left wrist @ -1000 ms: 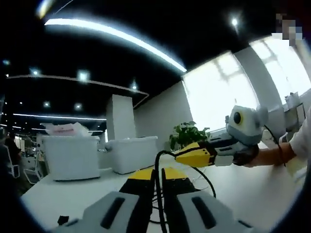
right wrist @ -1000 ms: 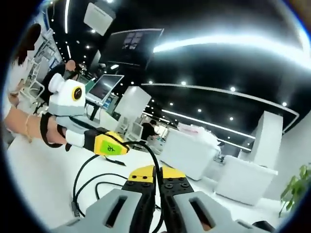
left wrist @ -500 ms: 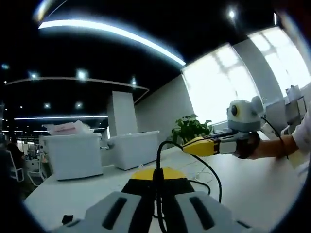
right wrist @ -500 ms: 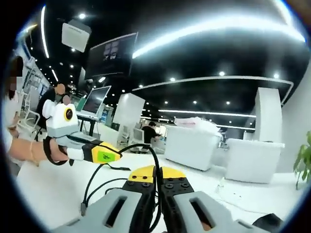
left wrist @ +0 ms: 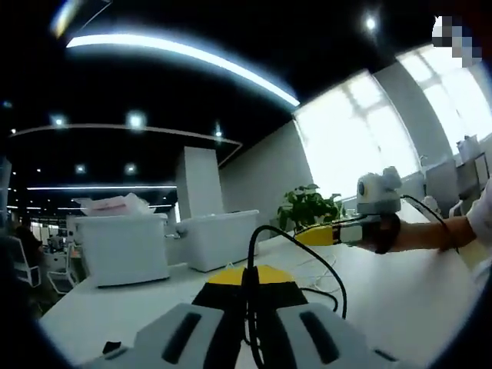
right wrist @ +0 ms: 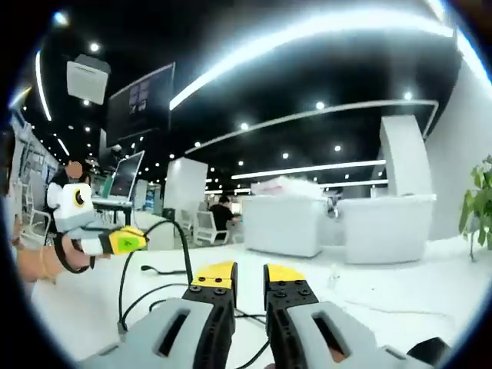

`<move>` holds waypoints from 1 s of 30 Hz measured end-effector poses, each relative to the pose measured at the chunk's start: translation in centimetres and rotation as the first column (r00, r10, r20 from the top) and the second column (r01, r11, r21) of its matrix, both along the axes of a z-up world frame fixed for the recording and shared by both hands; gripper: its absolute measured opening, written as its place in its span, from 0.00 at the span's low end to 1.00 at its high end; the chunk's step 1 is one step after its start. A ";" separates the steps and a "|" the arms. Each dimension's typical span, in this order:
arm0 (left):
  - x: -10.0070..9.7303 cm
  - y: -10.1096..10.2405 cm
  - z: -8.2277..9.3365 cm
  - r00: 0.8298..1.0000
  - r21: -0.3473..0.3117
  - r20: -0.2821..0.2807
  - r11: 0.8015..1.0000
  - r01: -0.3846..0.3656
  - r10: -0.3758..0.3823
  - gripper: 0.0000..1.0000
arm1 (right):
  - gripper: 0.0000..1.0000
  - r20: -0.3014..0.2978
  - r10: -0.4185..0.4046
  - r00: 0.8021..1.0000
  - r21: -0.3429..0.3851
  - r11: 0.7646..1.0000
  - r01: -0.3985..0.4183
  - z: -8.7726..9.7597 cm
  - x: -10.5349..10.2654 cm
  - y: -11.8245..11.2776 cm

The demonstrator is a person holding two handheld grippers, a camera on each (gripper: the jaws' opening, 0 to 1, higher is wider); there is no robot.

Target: Coil the Type-C to USB data cable on the desktop and secure it with Velcro straps.

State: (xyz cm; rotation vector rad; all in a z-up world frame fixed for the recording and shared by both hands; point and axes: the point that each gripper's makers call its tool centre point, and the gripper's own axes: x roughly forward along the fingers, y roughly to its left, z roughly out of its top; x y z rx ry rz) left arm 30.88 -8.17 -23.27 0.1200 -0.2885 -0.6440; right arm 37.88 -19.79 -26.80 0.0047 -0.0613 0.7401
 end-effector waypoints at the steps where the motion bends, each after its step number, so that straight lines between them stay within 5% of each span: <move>1: -0.1 0.0 0.1 1.000 -0.003 0.005 1.000 0.002 -0.002 0.04 | 0.17 -0.040 0.020 0.999 -0.003 1.000 -0.020 -1.0 0.2 0.7; 7: -0.8 0.1 1.0 1.000 -0.024 0.027 1.000 0.015 -0.014 0.04 | 0.16 -0.188 0.075 0.979 0.000 0.997 -0.076 -4.4 1.4 3.1; 12: -1.4 -0.1 1.5 0.999 -0.038 0.037 0.999 0.038 -0.037 0.04 | 0.17 -0.327 0.137 0.935 0.090 0.989 -0.113 -6.0 1.8 3.8; 17: -2.3 0.0 2.6 0.996 -0.054 0.070 0.997 0.056 -0.052 0.04 | 0.17 -0.322 0.129 0.938 0.076 0.991 -0.110 -6.5 2.1 3.1; 22: -3.2 -0.1 3.7 0.990 -0.121 0.093 0.985 0.121 -0.110 0.04 | 0.21 -0.353 0.181 0.918 0.085 0.983 -0.161 -7.0 1.2 4.5; 30: -4.0 -0.9 4.0 0.982 -0.114 0.110 0.980 0.165 -0.153 0.04 | 0.21 -0.323 0.141 0.936 -0.051 0.985 -0.166 -8.7 1.4 6.6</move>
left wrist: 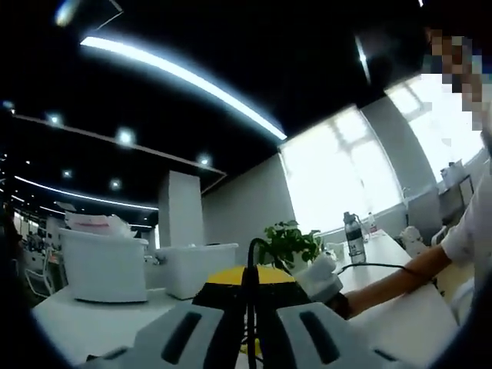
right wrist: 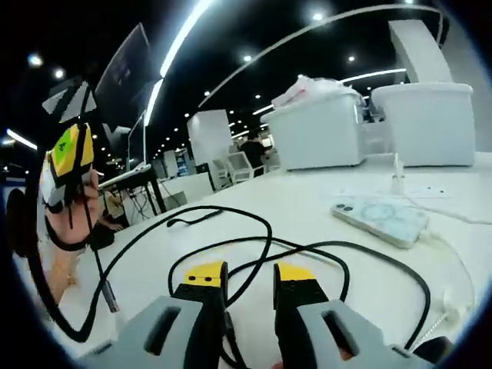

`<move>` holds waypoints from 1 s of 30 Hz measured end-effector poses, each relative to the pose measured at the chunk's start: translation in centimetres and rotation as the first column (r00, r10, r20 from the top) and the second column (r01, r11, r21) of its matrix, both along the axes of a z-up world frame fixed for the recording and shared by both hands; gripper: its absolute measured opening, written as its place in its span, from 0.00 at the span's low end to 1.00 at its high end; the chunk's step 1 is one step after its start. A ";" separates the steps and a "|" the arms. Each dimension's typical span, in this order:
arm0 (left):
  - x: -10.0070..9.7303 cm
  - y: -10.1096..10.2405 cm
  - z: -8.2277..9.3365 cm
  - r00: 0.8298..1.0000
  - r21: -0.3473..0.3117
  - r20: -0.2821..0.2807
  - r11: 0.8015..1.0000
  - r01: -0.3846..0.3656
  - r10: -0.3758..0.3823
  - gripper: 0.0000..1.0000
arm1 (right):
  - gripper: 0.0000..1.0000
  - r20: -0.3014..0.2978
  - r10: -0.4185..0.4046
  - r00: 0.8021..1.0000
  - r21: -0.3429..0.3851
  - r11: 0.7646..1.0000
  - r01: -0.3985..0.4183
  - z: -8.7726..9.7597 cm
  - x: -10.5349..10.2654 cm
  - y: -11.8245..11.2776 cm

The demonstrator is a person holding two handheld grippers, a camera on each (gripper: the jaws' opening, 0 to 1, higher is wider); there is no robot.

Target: Coil the Type-C to USB data cable on the desktop and secure it with Velcro straps.

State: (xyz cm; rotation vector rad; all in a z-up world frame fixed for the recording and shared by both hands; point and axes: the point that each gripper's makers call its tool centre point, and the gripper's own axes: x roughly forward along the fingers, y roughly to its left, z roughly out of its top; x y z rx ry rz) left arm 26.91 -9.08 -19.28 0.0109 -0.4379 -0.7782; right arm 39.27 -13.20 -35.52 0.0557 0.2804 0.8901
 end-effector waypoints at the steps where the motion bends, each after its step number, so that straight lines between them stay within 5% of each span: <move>1: -0.1 -0.1 0.0 1.000 0.000 0.002 1.000 0.003 -0.003 0.04 | 0.20 0.005 0.000 1.000 -0.012 1.000 0.000 -0.1 0.1 0.2; 6: -0.1 0.0 0.1 1.000 -0.005 0.000 1.000 0.007 -0.007 0.04 | 0.08 0.038 -0.012 0.999 -0.066 0.998 0.014 -0.4 1.0 0.9; 10: 0.0 0.1 0.1 1.000 -0.018 -0.007 1.000 0.006 -0.006 0.04 | 0.03 0.037 -0.005 0.999 -0.028 1.000 0.006 0.1 0.9 0.6; 19: 1.5 1.4 -0.5 0.996 -0.018 -0.032 0.997 -0.079 0.078 0.04 | 0.02 0.122 -0.035 0.992 0.112 0.994 0.021 4.7 0.3 -2.1; 30: 3.5 2.9 -1.8 0.977 0.041 -0.037 0.977 -0.210 0.212 0.04 | 0.01 0.258 -0.031 0.966 0.253 0.967 -0.036 11.0 -3.9 -4.0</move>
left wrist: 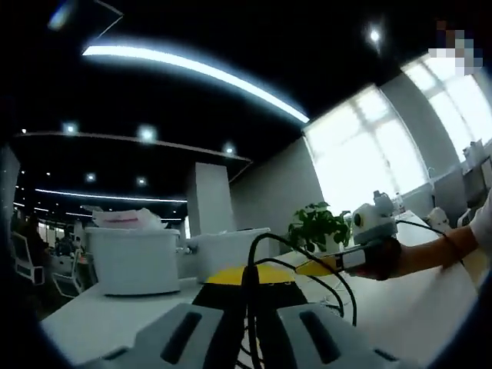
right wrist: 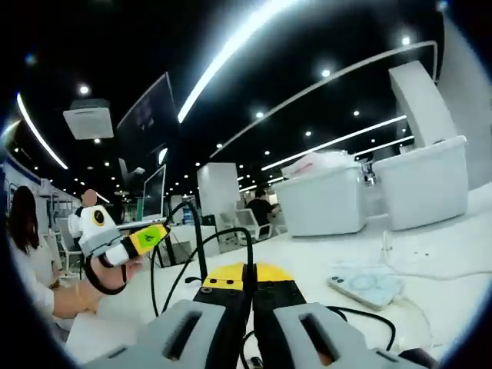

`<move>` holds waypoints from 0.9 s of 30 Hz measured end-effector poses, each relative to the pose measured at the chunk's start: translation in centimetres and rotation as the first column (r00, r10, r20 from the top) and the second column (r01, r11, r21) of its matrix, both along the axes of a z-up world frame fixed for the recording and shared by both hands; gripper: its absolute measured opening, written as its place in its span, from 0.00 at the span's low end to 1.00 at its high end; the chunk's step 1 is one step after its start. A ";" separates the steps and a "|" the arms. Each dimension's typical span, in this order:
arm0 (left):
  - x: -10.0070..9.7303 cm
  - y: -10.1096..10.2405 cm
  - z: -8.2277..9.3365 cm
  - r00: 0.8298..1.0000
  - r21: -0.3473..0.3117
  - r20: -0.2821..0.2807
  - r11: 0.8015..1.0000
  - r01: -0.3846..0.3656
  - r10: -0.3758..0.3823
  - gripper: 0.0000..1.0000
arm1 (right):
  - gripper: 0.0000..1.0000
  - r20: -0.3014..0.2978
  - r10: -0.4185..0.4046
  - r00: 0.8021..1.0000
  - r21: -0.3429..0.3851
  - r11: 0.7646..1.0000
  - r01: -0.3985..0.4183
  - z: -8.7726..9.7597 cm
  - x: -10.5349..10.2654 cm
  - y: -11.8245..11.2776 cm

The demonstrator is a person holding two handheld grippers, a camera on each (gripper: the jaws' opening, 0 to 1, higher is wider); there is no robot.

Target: Coil the Type-C to USB data cable on the desktop and secure it with Velcro straps.

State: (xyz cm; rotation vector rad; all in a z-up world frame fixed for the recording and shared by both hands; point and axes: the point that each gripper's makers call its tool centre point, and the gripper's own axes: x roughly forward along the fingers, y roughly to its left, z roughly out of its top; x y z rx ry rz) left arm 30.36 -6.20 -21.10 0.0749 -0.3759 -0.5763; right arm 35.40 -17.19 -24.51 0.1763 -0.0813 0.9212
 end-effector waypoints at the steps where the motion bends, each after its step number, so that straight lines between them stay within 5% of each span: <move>1: 0.1 0.1 0.0 1.000 0.001 0.000 1.000 -0.004 0.004 0.04 | 0.01 0.017 -0.004 1.000 -0.008 1.000 0.004 0.2 -0.2 0.1; 12: 1.2 0.9 -0.7 0.994 0.118 0.077 0.989 -0.090 0.081 0.04 | 0.01 0.101 0.069 0.993 0.020 0.997 -0.072 2.4 -2.5 0.7; 27: 2.0 1.2 -1.8 0.984 0.209 0.114 0.965 -0.160 0.138 0.05 | 0.01 0.121 0.173 0.978 0.049 0.983 -0.180 3.2 -4.6 1.9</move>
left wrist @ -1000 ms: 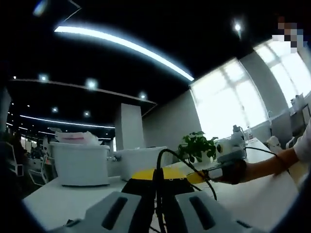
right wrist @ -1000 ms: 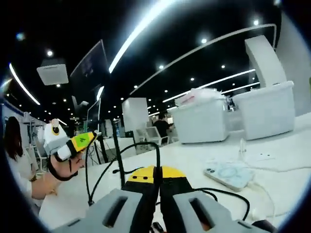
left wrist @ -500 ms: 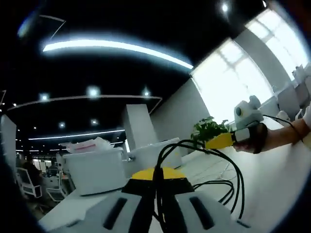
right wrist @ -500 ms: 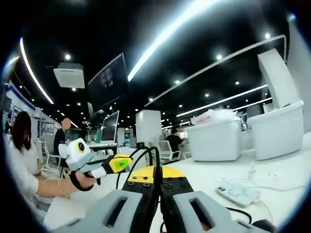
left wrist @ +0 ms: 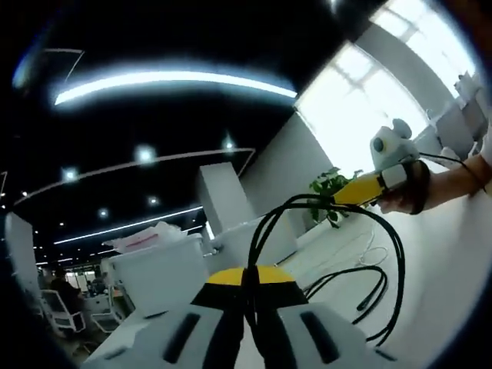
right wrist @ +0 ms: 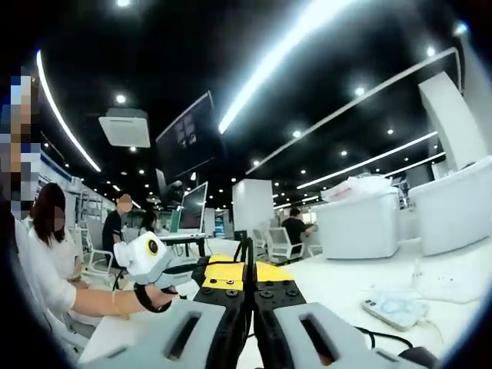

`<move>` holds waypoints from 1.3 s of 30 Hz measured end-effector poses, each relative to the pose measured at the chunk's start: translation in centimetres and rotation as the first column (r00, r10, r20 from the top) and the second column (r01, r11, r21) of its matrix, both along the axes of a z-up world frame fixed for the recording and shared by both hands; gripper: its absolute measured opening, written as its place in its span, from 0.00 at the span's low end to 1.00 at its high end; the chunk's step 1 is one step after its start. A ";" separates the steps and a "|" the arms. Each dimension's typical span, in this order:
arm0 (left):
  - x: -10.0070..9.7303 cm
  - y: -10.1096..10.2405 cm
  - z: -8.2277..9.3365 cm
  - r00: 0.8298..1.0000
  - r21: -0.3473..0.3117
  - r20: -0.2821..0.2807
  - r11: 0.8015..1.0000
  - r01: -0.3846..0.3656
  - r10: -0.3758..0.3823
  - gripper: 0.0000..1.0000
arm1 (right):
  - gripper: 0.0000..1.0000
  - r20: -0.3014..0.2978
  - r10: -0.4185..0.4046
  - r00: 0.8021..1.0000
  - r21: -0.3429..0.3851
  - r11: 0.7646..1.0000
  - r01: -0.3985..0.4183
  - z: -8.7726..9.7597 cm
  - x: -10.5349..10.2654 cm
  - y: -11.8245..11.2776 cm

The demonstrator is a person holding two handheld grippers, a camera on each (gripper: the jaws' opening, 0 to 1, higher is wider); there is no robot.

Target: Coil the Type-C to USB data cable on the desktop and secure it with Velcro straps.

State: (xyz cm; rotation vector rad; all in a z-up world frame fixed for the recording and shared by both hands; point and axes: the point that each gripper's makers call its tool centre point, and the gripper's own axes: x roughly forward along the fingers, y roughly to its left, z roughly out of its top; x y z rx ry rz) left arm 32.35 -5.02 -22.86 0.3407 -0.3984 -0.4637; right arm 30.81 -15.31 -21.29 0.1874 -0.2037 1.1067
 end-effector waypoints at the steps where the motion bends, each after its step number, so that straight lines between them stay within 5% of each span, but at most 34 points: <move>1: 0.0 0.0 0.0 1.000 0.001 0.001 1.000 -0.001 0.001 0.05 | 0.01 -0.001 0.004 1.000 0.003 1.000 -0.004 0.0 -0.1 0.0; 23: 0.4 0.1 -0.5 0.999 -0.053 -0.036 0.998 0.022 -0.024 0.07 | 0.01 -0.059 0.134 0.989 0.069 0.989 -0.130 0.6 -1.5 1.0; 31: 0.0 -0.1 -0.3 1.000 0.041 -0.006 0.999 -0.029 0.029 0.04 | 0.02 -0.100 0.097 0.990 0.012 0.995 -0.097 -0.9 -0.5 0.8; 34: 0.0 0.1 -0.3 0.998 0.068 0.001 0.995 -0.066 0.066 0.04 | 0.04 -0.062 0.029 0.998 -0.014 0.999 -0.030 -1.1 0.0 0.9; 39: 0.0 0.5 -0.2 0.996 0.063 -0.004 0.994 -0.091 0.091 0.04 | 0.25 0.042 -0.015 0.999 -0.015 1.000 0.015 1.7 -1.3 0.3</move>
